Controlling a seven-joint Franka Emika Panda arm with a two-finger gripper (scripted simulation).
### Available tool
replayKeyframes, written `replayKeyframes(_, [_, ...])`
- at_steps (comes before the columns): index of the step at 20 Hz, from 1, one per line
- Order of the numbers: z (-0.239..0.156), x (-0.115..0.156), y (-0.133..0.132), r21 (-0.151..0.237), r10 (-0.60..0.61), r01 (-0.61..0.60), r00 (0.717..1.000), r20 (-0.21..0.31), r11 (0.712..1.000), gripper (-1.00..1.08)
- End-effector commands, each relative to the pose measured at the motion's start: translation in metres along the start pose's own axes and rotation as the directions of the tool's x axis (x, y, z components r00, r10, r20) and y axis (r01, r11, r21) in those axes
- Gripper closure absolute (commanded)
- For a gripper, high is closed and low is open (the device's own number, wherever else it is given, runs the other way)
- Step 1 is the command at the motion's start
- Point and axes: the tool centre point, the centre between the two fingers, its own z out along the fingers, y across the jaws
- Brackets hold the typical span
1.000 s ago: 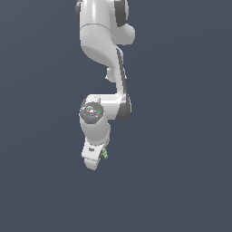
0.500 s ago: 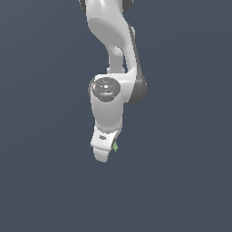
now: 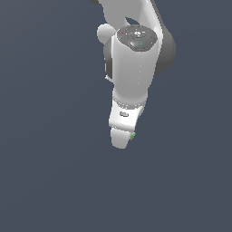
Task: Pick up the object and move it to a goal position.
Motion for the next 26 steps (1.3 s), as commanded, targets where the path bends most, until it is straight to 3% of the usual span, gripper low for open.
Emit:
replayKeyframes(1, [-0.026, 0.013, -0.005, 0.001, 0.000, 0.000, 1.000, 0.000, 1.000, 1.08])
replayKeyframes(13, [-0.126, 0.066, -0.021, 0.001, 0.002, -0.002, 1.000, -0.001, 1.000, 1.08])
replayKeyframes(26, [-0.158, 0.083, -0.023, 0.001, 0.003, -0.003, 1.000, -0.001, 1.000, 1.08])
